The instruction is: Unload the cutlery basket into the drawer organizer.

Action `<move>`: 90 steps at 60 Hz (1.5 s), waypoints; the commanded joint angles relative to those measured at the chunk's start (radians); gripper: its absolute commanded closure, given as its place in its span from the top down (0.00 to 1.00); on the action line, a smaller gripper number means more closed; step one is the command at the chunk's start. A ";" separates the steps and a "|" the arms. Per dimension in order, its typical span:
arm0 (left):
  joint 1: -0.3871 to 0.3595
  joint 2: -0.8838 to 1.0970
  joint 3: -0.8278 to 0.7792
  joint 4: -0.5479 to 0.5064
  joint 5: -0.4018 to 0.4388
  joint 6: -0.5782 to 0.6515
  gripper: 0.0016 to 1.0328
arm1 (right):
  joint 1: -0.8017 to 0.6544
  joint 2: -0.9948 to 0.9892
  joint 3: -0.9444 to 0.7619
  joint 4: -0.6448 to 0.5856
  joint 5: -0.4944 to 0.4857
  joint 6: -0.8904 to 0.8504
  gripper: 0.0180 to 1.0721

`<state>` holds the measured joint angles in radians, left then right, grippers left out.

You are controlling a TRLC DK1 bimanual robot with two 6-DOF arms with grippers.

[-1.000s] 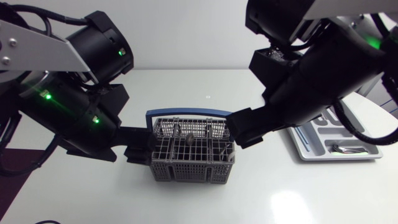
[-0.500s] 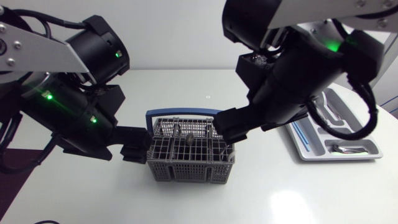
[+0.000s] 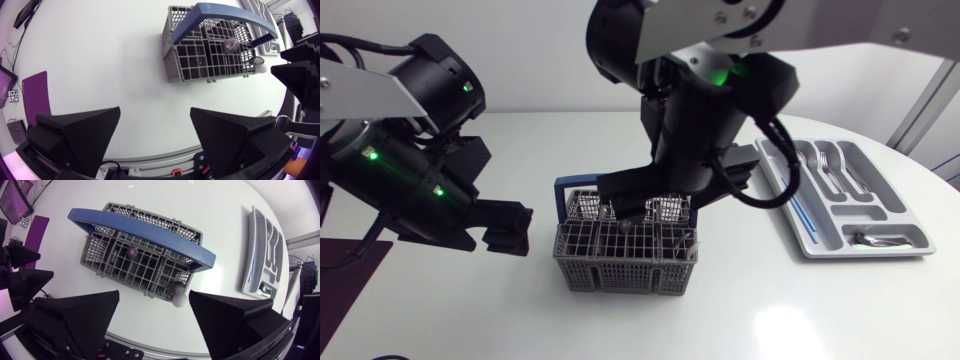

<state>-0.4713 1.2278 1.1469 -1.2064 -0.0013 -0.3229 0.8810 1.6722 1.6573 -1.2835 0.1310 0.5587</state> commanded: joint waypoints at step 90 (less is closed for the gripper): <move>0.146 -0.140 -0.292 0.321 0.172 0.375 0.95 | -0.004 0.015 -0.344 0.567 -0.005 -0.022 0.86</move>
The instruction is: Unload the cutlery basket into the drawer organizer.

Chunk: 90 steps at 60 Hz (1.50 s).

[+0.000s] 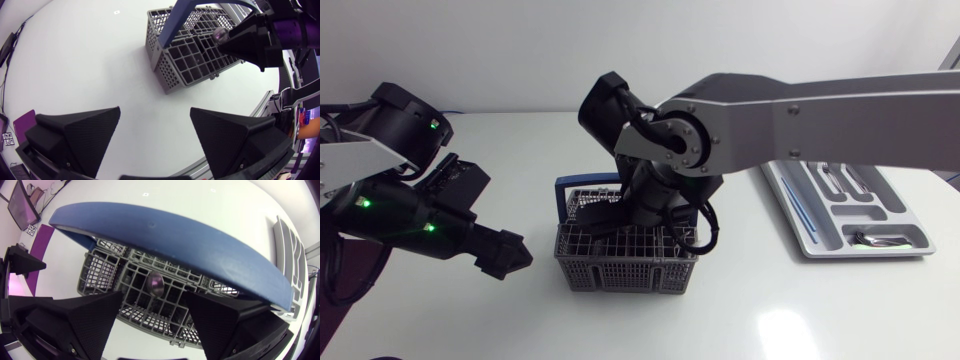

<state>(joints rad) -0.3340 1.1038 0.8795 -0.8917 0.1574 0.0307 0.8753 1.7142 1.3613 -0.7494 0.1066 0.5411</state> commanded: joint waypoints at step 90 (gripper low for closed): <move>-0.097 -0.073 -0.200 0.339 0.125 -0.006 0.95 | 0.001 -0.150 -0.312 0.420 0.045 -0.052 0.59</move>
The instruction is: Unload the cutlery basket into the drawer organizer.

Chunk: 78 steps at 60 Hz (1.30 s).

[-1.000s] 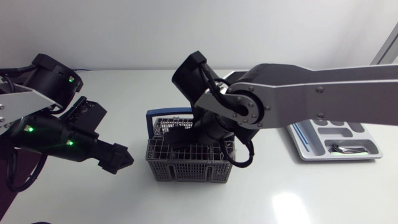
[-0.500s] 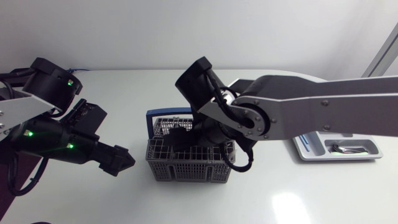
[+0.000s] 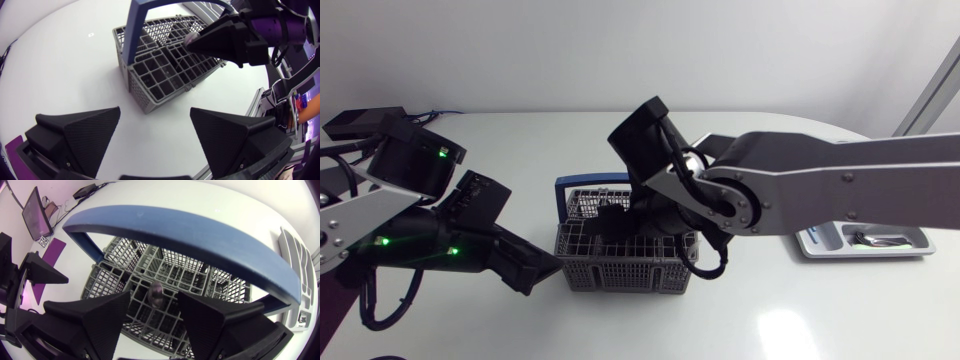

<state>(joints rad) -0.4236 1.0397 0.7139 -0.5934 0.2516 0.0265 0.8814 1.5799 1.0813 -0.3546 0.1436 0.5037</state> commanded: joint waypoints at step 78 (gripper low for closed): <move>-0.003 -0.029 -0.065 0.124 0.061 0.053 0.95 | -0.024 -0.058 -0.112 0.167 0.017 -0.037 0.12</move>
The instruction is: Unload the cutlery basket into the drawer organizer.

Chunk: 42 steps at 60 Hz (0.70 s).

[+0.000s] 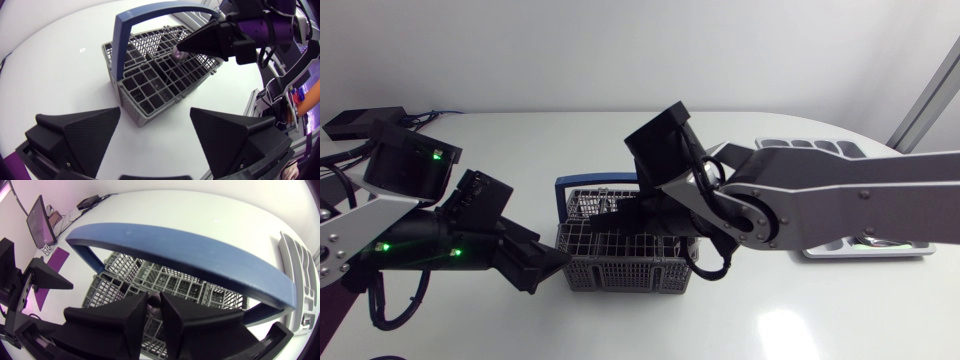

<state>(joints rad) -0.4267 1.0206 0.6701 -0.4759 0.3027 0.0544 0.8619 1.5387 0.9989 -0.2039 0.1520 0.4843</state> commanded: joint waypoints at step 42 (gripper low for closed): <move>-0.004 -0.019 -0.038 0.006 0.009 0.024 0.95 | -0.003 -0.060 -0.028 0.001 -0.049 -0.021 0.06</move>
<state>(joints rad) -0.4267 1.0142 0.6559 -0.4728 0.3027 0.0540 0.8619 1.4921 0.9936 -0.1783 0.1078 0.4747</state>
